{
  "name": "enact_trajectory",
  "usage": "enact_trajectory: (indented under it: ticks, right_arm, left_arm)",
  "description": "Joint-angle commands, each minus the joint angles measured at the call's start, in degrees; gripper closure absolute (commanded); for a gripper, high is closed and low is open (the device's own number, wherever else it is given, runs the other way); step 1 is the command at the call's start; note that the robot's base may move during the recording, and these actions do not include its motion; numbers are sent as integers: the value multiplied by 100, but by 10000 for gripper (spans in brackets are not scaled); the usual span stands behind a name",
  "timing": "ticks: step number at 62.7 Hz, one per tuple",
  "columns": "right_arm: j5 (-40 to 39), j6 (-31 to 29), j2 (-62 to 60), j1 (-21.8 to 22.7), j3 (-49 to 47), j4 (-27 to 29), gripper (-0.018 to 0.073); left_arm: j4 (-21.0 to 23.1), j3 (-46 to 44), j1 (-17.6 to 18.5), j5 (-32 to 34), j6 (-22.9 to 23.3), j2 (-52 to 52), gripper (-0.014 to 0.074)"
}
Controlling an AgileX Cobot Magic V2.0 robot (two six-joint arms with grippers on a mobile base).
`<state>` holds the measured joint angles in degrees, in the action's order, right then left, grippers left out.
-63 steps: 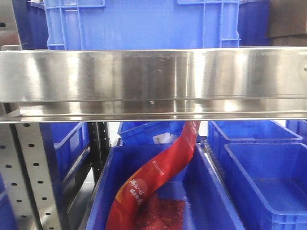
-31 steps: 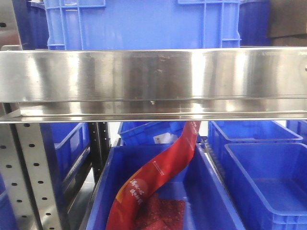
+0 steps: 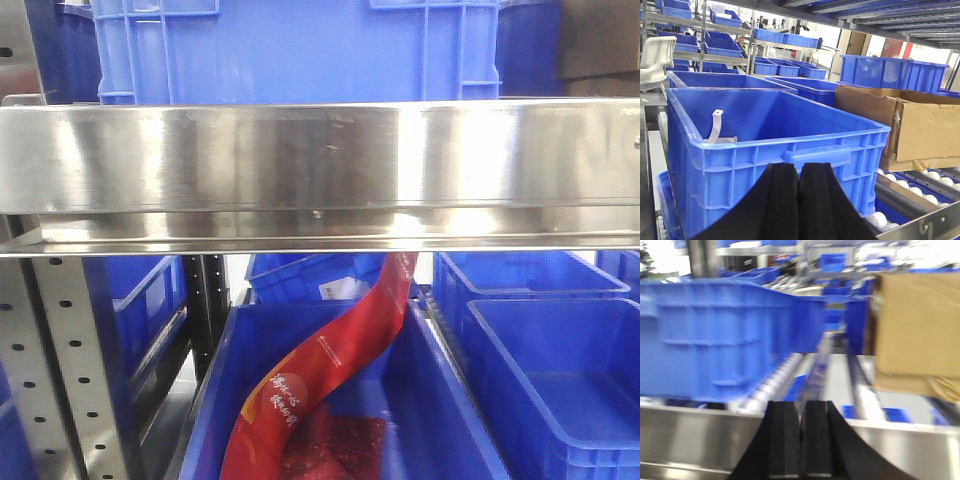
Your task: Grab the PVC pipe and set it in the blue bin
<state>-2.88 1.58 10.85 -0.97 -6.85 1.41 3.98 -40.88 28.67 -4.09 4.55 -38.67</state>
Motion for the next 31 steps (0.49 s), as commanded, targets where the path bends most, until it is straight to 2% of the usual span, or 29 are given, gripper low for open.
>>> enact_trajectory:
  ticks: [1,9,11,16,31]
  right_arm:
    - [-389,-53,-350,231,448,26,728]
    - [-455,-53,-752,272,685,26,728]
    - [-139,-53,-870,272,685,26,728]
    - [7,-53,-1085,272,685,-49,728]
    - [247,-53,-1085,272,685,-72,728]
  left_arm:
    - [37,-5,27,103,6,18,707]
    - [37,-5,27,103,6,18,707]
    - [37,-5,27,103,6,18,707]
    - [37,-5,27,103,6,18,707]
    - [37,-5,27,174,6,18,707]
